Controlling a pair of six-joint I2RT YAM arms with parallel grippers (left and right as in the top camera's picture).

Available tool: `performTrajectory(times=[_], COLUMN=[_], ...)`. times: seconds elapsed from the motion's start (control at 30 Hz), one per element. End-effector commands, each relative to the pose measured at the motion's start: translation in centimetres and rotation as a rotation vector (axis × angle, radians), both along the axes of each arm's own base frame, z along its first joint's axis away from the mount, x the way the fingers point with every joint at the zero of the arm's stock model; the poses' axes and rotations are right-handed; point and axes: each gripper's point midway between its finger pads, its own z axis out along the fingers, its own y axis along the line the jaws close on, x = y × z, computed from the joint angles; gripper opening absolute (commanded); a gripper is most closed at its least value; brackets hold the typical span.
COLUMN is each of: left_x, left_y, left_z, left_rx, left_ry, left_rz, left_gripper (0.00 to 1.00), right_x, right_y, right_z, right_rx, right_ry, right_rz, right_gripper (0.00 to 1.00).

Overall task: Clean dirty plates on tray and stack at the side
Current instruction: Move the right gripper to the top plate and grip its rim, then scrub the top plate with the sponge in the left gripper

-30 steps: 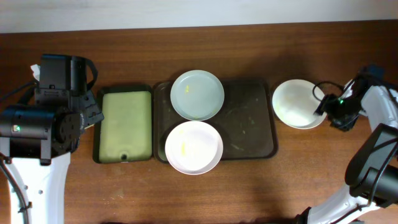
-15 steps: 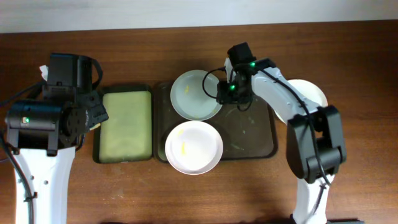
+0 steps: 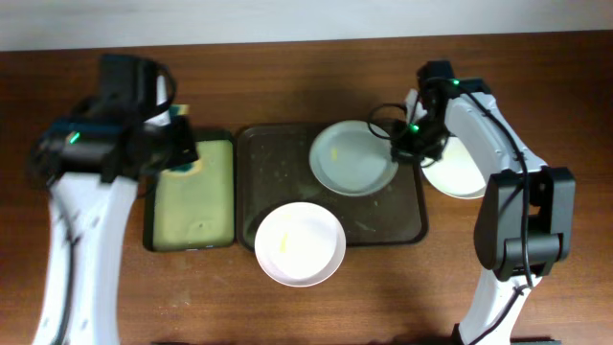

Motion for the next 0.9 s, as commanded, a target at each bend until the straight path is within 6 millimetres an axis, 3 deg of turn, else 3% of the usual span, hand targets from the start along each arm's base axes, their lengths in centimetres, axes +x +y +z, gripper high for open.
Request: performTrajectory(times=[0.0, 0.03, 0.07, 0.13, 0.17, 0.23, 0.33, 0.4, 0.47, 0.53, 0.63, 0.7, 0.87], left_x=[2.9, 3.4, 3.8, 4.5, 4.6, 5.0, 6.0, 5.8, 5.8, 6.2, 6.2, 6.7, 7.9], left_y=[-8.6, -10.8, -14.7, -20.1, -22.1, -24.5, -25.8, -26.7, -27.4, -27.8, -27.9, -28.2, -27.4], left_z=[-4.9, -6.0, -7.9, -10.6, -11.8, -13.4, -14.3, -15.4, -17.3, -18.0, -20.2, -20.3, -20.3], left_rx=[-0.11, -0.116, -0.114, -0.116, -0.115, -0.12, -0.139, -0.164, -0.157, -0.159, -0.147, -0.15, -0.096], left_ry=[0.098, 0.108, 0.119, 0.108, 0.103, 0.093, 0.063, 0.087, 0.112, 0.105, 0.143, 0.122, 0.084], left_rz=[-0.271, -0.32, -0.407, -0.509, -0.549, -0.59, -0.604, -0.623, -0.633, -0.636, -0.634, -0.635, -0.606], left_gripper=[0.0, 0.0, 0.0, 0.0, 0.0, 0.0, 0.0, 0.0, 0.0, 0.0, 0.0, 0.0, 0.0], right_x=[-1.8, -2.4, -2.9, -2.9, -2.2, -1.0, -1.3, -1.5, -1.8, -1.8, -2.0, -2.0, -1.9], right_y=[-1.1, -1.0, -0.7, 0.8, 1.1, 0.4, -0.7, -1.3, -0.9, -1.0, -0.9, 0.1, 0.1], right_z=[-0.8, -1.7, -3.5, -4.7, -4.5, -3.3, -1.9, -1.9, -2.4, -3.2, -4.7, -4.2, -4.3], right_rx=[-0.077, -0.078, -0.077, 0.008, 0.027, 0.032, 0.102, 0.101, 0.093, 0.082, 0.087, 0.153, 0.151], right_ry=[0.033, 0.048, 0.052, 0.025, -0.002, -0.03, -0.012, -0.012, -0.005, -0.018, -0.036, -0.041, -0.006], right_rz=[0.065, 0.066, 0.04, 0.032, 0.032, 0.014, 0.036, 0.047, 0.059, 0.063, 0.063, 0.061, -0.032], right_gripper=[0.04, 0.04, 0.04, 0.43, 0.47, 0.47, 0.45, 0.28, 0.27, 0.26, 0.04, 0.04, 0.04])
